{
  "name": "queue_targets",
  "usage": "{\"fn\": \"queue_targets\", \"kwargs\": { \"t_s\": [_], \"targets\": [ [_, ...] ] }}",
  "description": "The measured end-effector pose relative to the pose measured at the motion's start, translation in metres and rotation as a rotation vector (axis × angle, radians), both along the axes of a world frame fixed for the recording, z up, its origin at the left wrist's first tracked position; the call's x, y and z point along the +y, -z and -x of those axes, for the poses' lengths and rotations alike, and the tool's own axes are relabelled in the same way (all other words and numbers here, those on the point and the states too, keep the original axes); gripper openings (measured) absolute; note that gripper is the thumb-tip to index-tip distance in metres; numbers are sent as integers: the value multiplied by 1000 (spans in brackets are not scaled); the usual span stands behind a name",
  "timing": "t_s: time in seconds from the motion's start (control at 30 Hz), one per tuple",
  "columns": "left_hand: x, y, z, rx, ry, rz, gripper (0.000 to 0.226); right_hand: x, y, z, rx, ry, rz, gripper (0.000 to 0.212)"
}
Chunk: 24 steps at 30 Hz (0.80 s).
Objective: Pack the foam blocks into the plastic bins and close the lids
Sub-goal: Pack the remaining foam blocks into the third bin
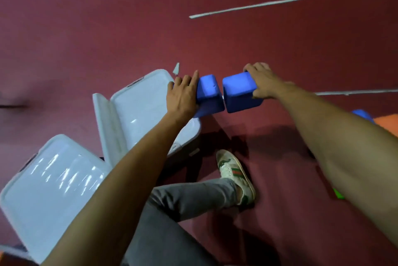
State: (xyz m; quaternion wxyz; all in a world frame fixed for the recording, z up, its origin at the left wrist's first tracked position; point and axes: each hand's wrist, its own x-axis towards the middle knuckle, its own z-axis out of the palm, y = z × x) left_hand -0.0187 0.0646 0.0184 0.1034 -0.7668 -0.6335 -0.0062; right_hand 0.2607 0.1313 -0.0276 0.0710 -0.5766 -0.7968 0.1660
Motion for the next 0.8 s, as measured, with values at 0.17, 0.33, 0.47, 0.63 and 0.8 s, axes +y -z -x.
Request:
{"fn": "queue_targets", "kwargs": {
  "t_s": [0.17, 0.33, 0.47, 0.63, 0.8],
  "targets": [
    [-14, -62, 42, -4, -74, -129, 100, 7, -97, 61, -50, -160, -109, 82],
    [-41, -113, 108, -10, -181, -141, 103, -4, -159, 136, -40, -264, -161, 81],
    [-78, -138, 175, 14, -280, -161, 105, -21, -188, 212, -21, -362, -217, 83],
    [-146, -160, 264, 33, -445, -162, 102, -49, -210, 325, -13, -562, -290, 78],
    [-248, -165, 359, 36, -660, -194, 95, -109, -215, 462, 36, -768, -364, 74]
  ]
}}
